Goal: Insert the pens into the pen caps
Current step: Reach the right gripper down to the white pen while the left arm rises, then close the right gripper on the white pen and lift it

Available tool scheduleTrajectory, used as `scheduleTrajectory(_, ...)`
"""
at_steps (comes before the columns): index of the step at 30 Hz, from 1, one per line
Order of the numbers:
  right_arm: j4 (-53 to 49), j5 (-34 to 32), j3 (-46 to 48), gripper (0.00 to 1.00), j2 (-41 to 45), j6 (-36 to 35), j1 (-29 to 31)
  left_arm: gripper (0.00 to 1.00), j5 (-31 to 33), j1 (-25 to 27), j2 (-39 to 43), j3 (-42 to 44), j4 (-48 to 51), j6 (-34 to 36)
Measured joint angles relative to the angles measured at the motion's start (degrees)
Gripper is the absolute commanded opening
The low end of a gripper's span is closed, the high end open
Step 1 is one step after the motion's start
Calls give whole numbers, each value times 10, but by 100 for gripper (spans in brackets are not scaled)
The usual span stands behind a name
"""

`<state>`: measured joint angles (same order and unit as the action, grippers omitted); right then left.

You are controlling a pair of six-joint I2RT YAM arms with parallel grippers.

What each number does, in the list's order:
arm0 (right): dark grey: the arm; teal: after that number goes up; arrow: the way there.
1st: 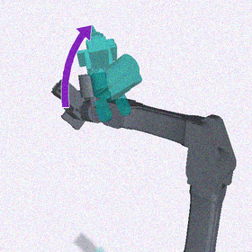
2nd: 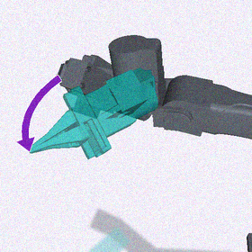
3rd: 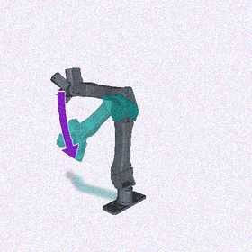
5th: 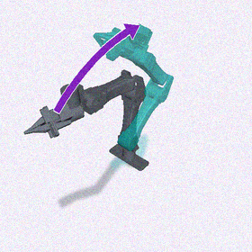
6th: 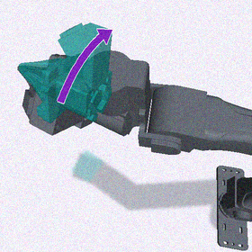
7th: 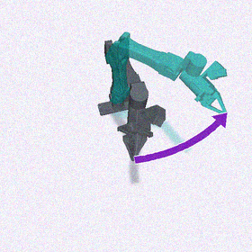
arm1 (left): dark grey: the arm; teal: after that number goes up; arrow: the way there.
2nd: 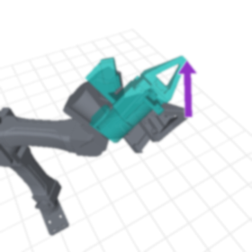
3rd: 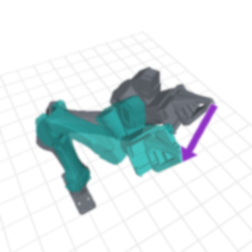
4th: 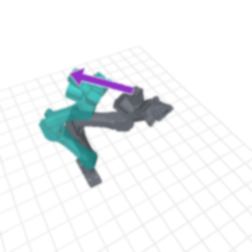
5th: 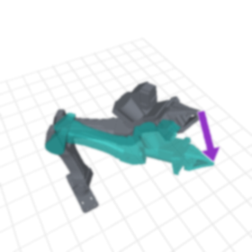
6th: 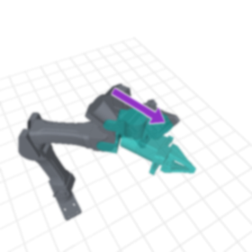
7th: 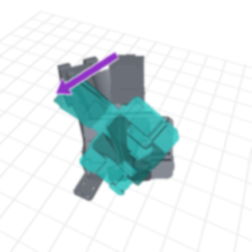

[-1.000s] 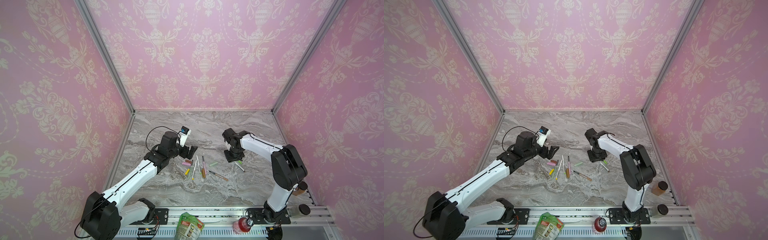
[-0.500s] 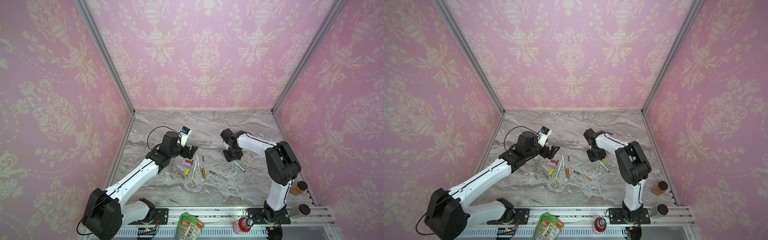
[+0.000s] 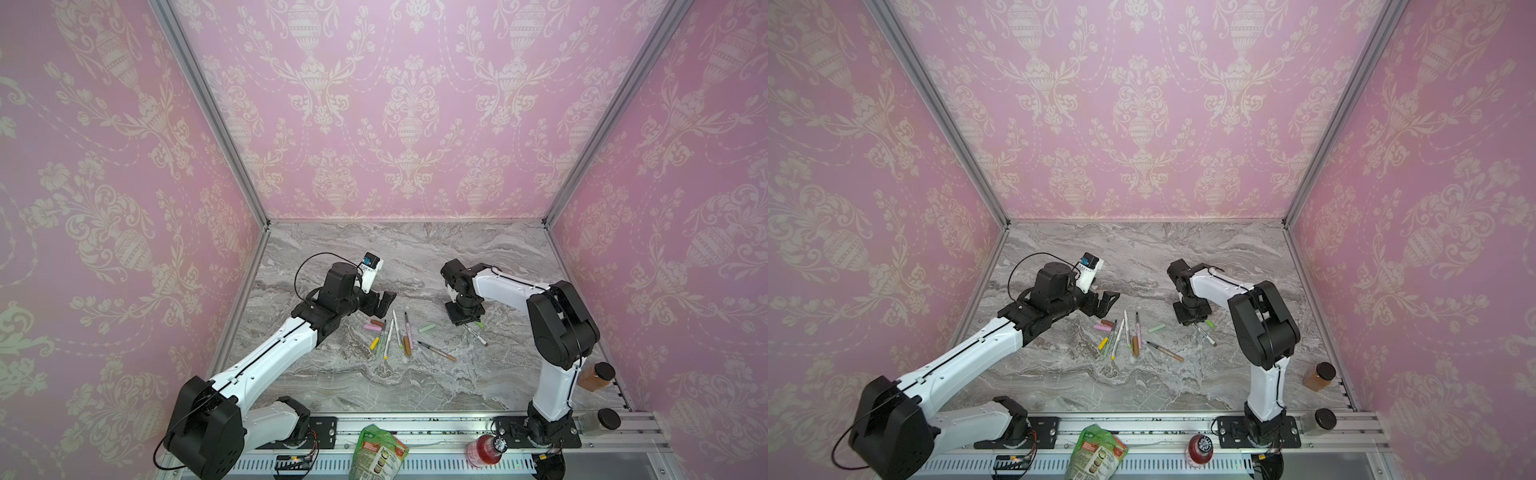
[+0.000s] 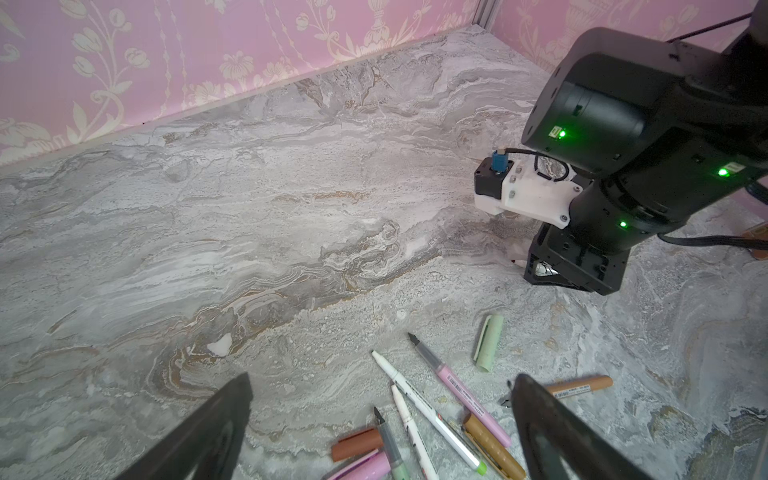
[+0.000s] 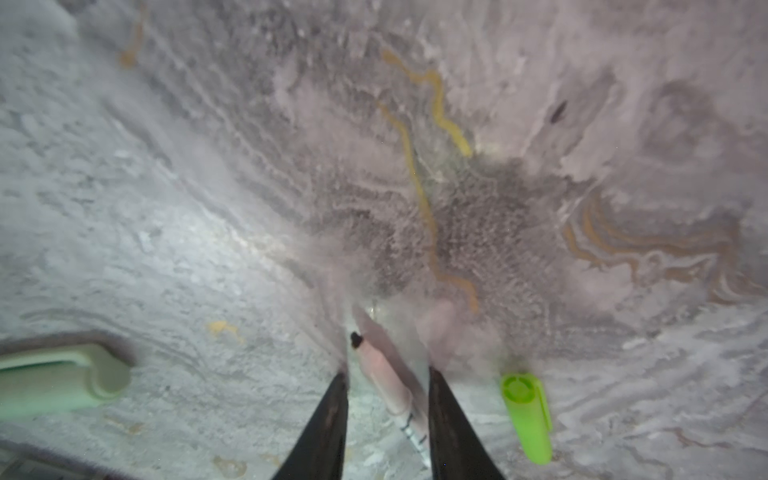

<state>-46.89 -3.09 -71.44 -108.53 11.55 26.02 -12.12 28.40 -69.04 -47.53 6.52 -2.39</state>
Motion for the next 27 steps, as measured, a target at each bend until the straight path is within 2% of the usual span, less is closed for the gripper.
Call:
scheduleTrajectory(5, 6, 15, 3, 17, 0, 2, 0, 99, 0, 3, 6, 0, -10, -18)
scheduleTrajectory(16, 17, 22, 14, 3, 9, 9, 0, 99, 3, 3, 54, 21, -48, -81)
scheduleTrajectory(27, 17, 35, -9, 0, 43, 52, 0, 99, -24, 3, 65, 79, -91, -179)
